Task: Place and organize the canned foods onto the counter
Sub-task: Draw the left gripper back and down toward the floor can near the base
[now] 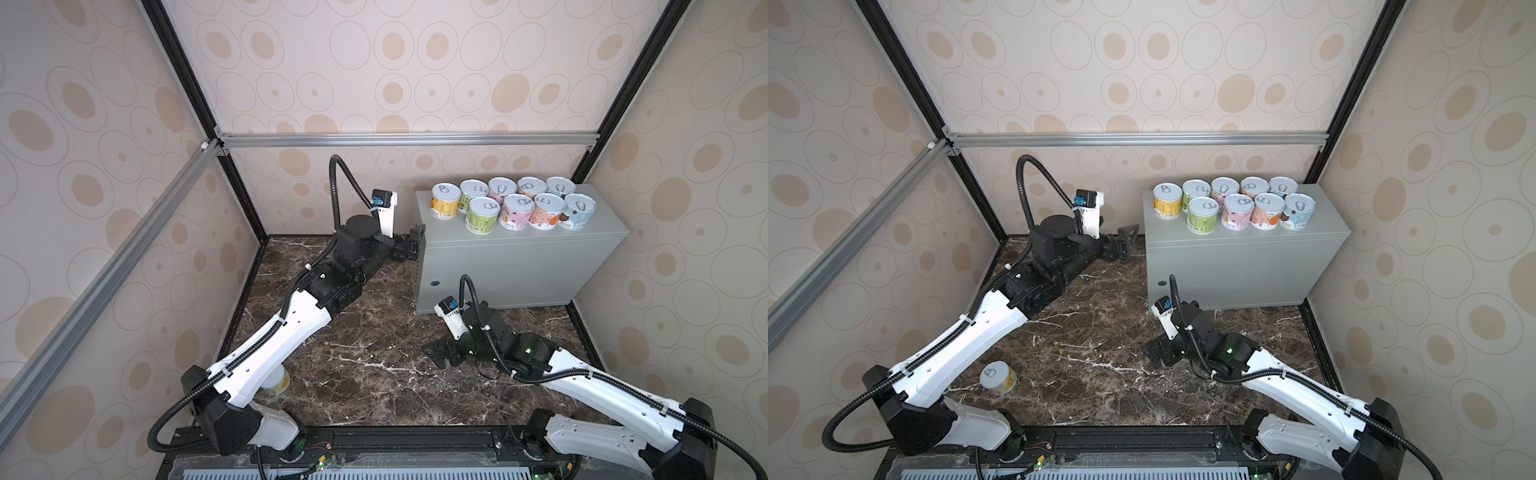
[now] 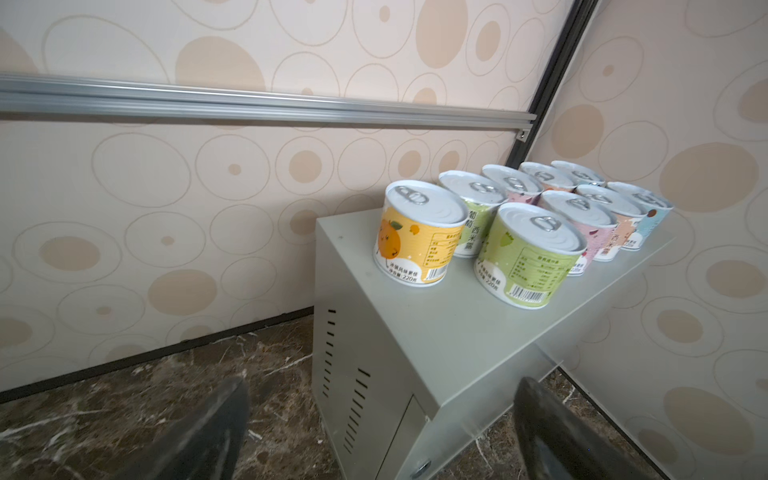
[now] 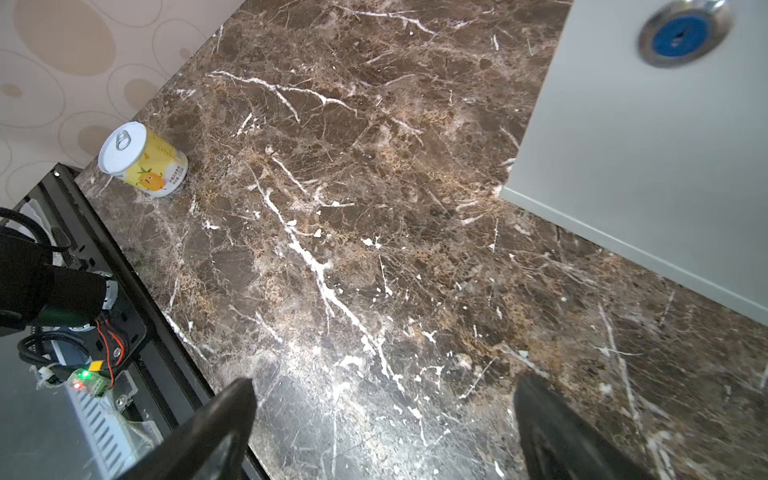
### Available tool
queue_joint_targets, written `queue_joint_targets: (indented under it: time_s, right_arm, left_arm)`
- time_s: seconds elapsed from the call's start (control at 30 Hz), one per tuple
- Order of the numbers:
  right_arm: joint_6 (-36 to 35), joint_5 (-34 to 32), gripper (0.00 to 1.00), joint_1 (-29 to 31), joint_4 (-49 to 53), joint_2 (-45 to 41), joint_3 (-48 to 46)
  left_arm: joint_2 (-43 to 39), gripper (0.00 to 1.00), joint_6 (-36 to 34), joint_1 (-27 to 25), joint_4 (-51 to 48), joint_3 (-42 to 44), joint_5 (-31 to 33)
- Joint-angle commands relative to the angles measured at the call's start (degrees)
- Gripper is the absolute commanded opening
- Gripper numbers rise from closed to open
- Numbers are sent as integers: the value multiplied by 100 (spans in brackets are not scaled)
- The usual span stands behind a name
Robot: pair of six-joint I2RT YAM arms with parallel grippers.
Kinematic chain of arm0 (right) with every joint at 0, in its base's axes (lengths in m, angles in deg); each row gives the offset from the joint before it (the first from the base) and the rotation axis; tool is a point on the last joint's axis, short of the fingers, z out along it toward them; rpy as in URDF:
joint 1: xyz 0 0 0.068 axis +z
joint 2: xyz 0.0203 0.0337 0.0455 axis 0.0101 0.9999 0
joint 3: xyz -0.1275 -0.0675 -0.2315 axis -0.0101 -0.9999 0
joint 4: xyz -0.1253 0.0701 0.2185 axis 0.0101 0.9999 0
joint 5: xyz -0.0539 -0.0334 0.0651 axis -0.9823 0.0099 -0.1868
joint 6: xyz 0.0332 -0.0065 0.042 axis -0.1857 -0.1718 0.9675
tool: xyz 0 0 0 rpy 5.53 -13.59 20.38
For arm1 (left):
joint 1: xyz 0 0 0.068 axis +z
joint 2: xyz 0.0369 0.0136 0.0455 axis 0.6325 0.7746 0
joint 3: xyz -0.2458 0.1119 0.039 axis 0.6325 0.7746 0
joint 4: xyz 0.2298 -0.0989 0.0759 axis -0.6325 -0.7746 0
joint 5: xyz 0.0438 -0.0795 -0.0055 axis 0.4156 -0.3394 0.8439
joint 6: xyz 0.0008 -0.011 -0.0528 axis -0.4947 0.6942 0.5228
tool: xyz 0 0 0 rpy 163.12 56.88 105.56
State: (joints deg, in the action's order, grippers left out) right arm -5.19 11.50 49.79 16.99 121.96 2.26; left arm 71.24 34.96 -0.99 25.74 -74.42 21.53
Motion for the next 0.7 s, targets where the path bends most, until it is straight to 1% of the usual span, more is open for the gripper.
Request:
queue_joint_targets:
  time_s: [0.0, 0.1, 0.17, 0.27, 0.4, 0.5, 0.67]
  right_arm:
    - [-54, -63, 99, 135, -250, 186, 236]
    - [-29, -27, 99, 213, -385, 417, 302]
    - [39, -18, 99, 237, -456, 588, 369]
    - [110, 47, 99, 267, -477, 932, 560]
    - [88, 152, 99, 322, -528, 1396, 846]
    - [61, 237, 99, 344, -529, 1680, 1057]
    - [73, 340, 99, 344, -652, 1994, 1192]
  left_arm:
    - [-391, 99, 210, 48, -415, 248, 766]
    - [-669, 99, 438, 90, -736, 573, 1334]
    - [-884, 99, 535, 126, -786, 881, 1543]
    - [-1211, 99, 755, 269, -864, 1370, 1635]
    - [-1462, 99, 1183, 595, -1194, 1847, 1668]
    - [-1579, 99, 1712, 799, -1521, 2143, 1838]
    - [-1708, 99, 2776, 1005, -2216, 2550, 2680]
